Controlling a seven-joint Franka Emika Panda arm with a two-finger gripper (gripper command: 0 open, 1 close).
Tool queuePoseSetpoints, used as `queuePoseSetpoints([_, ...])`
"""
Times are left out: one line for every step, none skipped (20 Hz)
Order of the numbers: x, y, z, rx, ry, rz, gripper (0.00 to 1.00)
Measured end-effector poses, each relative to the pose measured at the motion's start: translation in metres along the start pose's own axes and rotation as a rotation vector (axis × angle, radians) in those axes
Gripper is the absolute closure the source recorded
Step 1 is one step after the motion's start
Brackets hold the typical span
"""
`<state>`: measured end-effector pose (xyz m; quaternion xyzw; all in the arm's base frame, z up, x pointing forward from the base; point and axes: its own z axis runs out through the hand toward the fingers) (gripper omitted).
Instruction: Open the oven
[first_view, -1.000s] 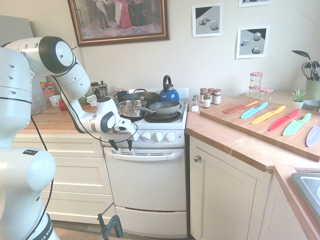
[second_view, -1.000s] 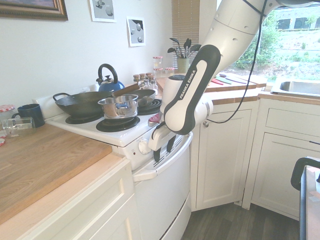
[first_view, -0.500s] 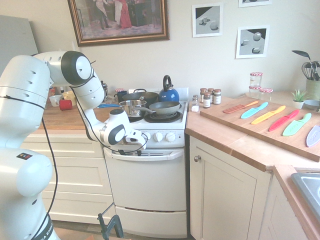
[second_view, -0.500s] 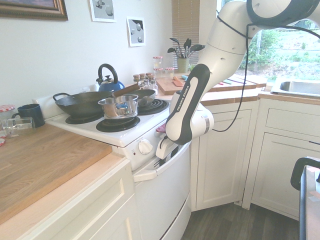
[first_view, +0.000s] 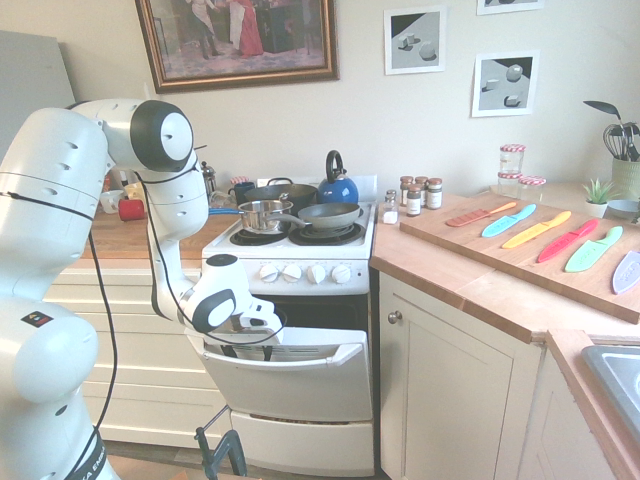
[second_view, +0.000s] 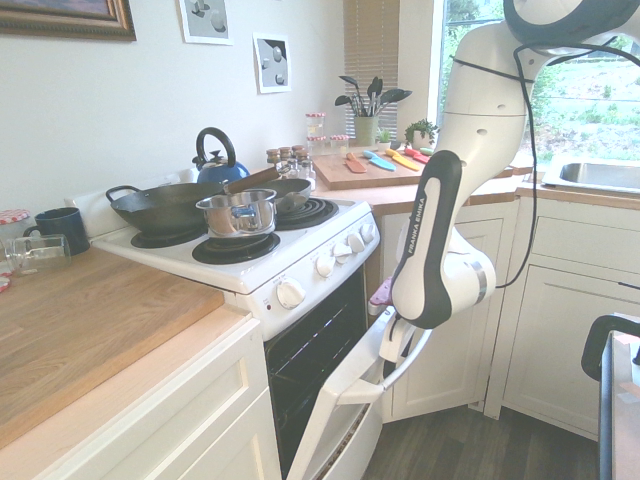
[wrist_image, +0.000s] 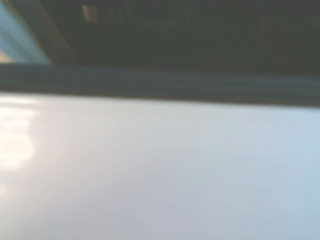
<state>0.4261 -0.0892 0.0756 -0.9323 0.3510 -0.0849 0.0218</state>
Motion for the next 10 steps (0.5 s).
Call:
queuePoseSetpoints([-0.004,0.011,-0.001,0.001,0.002,0.003,0.0])
queuePoseSetpoints([-0.008,0.021,-0.002,0.004,0.002,0.009,0.0])
queuePoseSetpoints([-0.01,0.031,-0.005,0.007,0.003,0.015,0.0])
queuePoseSetpoints([-0.011,0.039,-0.009,0.009,0.007,0.019,0.0])
queuePoseSetpoints([-0.011,0.043,-0.015,0.009,0.011,0.021,0.0])
queuePoseSetpoints([-0.012,0.044,-0.024,0.01,0.016,0.018,0.0])
queuePoseSetpoints([-0.015,0.041,-0.035,0.012,0.02,0.005,0.0])
queuePoseSetpoints([-0.02,0.035,-0.046,0.015,0.025,-0.014,0.0])
queuePoseSetpoints([-0.027,0.026,-0.059,0.018,0.028,-0.032,0.0])
queuePoseSetpoints([-0.034,0.015,-0.069,0.015,0.02,-0.041,0.0])
